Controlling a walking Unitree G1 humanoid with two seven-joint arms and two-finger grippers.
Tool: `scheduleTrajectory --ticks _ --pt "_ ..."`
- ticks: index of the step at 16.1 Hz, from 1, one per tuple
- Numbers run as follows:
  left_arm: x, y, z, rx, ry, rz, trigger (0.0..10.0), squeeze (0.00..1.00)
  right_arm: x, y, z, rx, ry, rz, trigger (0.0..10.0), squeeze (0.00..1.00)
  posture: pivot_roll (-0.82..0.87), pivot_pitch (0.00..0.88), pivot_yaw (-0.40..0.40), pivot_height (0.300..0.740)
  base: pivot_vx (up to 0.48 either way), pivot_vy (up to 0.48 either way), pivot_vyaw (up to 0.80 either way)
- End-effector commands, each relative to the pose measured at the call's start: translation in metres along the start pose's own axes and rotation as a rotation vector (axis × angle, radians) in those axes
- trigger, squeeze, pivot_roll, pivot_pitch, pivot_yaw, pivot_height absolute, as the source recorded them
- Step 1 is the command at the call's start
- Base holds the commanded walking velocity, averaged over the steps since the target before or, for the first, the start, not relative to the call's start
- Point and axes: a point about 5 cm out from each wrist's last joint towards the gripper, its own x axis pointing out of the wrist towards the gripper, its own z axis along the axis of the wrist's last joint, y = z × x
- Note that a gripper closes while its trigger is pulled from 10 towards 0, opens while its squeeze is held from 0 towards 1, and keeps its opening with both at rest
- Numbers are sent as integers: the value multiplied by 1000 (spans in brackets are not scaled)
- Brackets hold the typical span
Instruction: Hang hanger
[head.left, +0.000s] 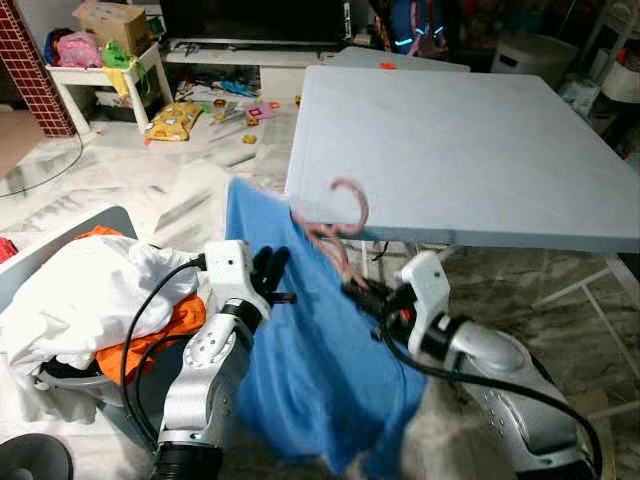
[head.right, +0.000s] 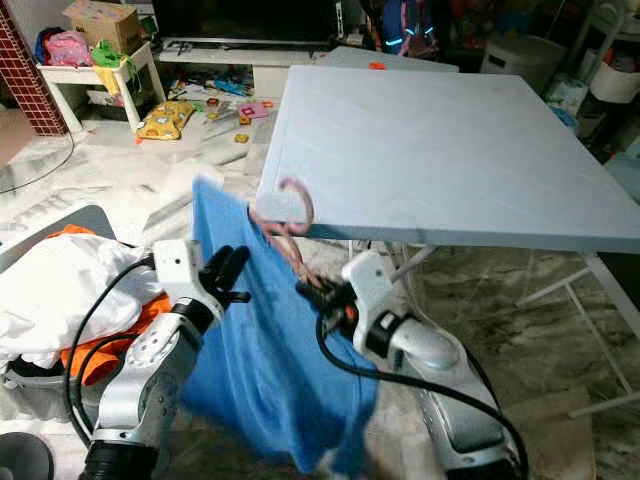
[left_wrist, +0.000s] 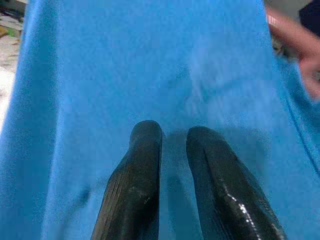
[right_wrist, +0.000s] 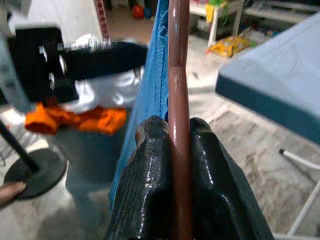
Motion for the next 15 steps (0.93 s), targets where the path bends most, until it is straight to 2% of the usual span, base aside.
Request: scheduleTrajectory --ticks 1,3,9,11,13,15 --pt "3 -12 0 -36 -1 -43 10000 0 -2 -4 13 6 -54 -38 10000 0 -128 0 -39 740 0 0 0" --pt "4 -15 2 -67 -8 -57 10000 0 0 -2 13 29 -53 -43 10000 0 -129 0 -40 740 0 0 0" --pt "8 -20 10 -278 -41 -73 10000 0 0 8 8 22 -17 0 10000 0 -134 0 -41 740 0 0 0" --pt "9 -19 10 -297 -35 -68 10000 0 0 12 8 24 -16 27 10000 0 -134 0 -40 740 0 0 0" --pt "10 -17 10 -299 -32 -57 10000 0 -4 21 9 6 -9 121 10000 0 -136 0 -38 740 0 0 0" --pt "10 -16 10 -307 -34 -55 10000 0 -10 24 5 -19 23 172 10000 0 -135 0 -36 740 0 0 0"
